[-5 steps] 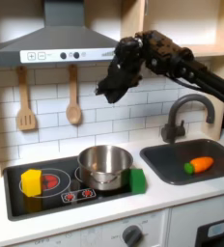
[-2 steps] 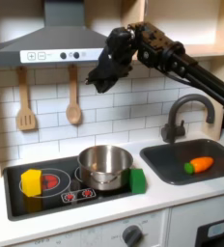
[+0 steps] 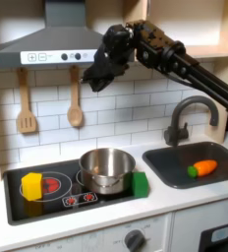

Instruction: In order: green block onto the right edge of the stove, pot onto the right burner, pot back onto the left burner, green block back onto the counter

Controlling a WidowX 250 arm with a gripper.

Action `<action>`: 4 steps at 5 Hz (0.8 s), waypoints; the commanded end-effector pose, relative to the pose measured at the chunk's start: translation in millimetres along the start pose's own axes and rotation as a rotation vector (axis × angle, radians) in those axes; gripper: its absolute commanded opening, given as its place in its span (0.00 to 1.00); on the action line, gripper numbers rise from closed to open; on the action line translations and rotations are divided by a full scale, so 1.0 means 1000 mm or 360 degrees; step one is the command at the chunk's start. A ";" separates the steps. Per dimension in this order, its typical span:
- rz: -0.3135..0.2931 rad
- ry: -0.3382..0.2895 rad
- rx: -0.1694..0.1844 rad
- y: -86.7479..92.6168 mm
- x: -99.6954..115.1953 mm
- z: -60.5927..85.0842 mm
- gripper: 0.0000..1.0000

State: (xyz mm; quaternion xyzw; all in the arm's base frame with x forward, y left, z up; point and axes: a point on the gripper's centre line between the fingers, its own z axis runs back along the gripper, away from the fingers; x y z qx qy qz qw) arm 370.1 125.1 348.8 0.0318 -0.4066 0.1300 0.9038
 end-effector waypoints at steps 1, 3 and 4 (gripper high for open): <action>0.0053 -0.0228 -0.0065 0.000 0.009 0.017 0.00; 0.0016 -0.0345 -0.0042 0.002 0.003 0.010 0.00; 0.0011 -0.0376 -0.0020 0.004 0.006 0.007 0.00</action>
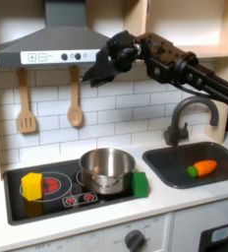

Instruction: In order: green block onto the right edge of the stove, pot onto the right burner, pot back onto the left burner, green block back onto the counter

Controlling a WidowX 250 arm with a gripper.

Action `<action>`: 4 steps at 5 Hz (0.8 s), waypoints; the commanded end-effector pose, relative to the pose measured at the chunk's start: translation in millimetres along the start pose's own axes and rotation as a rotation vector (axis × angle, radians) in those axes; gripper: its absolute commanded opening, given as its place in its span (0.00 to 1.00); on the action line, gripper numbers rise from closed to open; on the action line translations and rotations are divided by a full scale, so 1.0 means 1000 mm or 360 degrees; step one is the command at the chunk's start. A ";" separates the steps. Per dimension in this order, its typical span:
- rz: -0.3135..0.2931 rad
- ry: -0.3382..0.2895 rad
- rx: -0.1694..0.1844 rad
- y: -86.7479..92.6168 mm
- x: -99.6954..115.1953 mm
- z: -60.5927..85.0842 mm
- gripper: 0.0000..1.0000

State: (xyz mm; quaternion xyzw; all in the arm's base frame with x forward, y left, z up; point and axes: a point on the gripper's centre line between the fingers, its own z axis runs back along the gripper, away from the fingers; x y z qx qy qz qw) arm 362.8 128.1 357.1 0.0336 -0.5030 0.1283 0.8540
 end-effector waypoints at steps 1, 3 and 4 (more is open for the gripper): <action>0.0038 -0.0092 -0.0016 0.000 0.013 0.000 0.00; 0.0062 -0.0142 -0.0046 -0.005 0.018 0.002 0.00; 0.0077 -0.0159 -0.0034 -0.004 0.022 0.000 0.00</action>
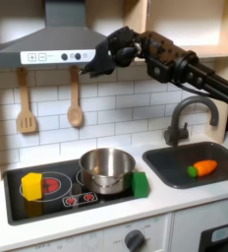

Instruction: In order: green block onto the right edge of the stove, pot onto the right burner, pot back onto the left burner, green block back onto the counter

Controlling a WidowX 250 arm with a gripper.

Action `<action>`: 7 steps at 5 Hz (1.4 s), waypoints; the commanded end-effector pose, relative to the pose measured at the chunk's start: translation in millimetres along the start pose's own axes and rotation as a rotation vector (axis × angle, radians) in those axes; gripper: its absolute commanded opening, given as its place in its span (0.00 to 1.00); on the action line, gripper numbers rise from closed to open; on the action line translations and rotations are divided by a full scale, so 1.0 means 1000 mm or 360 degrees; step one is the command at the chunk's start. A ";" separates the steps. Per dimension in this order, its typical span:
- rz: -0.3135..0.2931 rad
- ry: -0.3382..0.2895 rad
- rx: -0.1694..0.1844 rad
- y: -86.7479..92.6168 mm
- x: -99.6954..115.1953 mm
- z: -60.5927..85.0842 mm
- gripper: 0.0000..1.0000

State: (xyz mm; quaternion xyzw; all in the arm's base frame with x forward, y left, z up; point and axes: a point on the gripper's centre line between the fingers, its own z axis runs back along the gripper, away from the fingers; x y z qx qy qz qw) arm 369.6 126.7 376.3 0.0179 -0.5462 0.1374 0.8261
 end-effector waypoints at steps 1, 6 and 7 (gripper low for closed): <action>0.0040 0.0010 0.0026 0.004 0.000 -0.013 0.00; 0.0072 -0.0045 0.0040 0.006 0.019 -0.026 0.00; 0.0075 -0.0047 0.0042 0.007 0.020 -0.027 0.00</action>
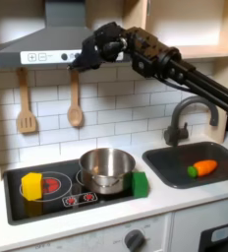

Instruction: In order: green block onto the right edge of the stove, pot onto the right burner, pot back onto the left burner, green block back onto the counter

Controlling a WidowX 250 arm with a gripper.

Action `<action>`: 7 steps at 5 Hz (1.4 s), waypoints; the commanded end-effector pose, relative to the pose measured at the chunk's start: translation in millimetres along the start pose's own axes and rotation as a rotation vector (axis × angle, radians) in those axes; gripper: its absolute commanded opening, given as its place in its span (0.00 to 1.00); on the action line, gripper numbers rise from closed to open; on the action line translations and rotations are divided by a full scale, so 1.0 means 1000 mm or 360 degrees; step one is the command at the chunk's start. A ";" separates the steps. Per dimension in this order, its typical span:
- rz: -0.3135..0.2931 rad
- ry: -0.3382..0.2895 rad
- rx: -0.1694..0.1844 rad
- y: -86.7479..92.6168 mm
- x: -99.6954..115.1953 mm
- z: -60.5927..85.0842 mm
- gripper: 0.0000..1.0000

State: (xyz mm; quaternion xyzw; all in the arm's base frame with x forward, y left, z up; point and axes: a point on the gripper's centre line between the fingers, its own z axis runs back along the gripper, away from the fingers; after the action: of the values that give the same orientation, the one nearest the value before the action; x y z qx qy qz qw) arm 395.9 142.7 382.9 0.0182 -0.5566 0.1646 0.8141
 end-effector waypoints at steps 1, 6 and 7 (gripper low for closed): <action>-0.0004 -0.0016 -0.0001 -0.002 0.005 -0.001 0.00; -0.0107 0.0215 -0.0015 -0.003 -0.032 0.000 0.00; -0.0143 0.0310 -0.0079 -0.012 -0.041 0.004 0.00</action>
State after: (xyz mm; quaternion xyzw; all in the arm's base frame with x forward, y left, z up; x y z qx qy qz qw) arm 382.2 118.5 350.7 0.0072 -0.4762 0.1133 0.8720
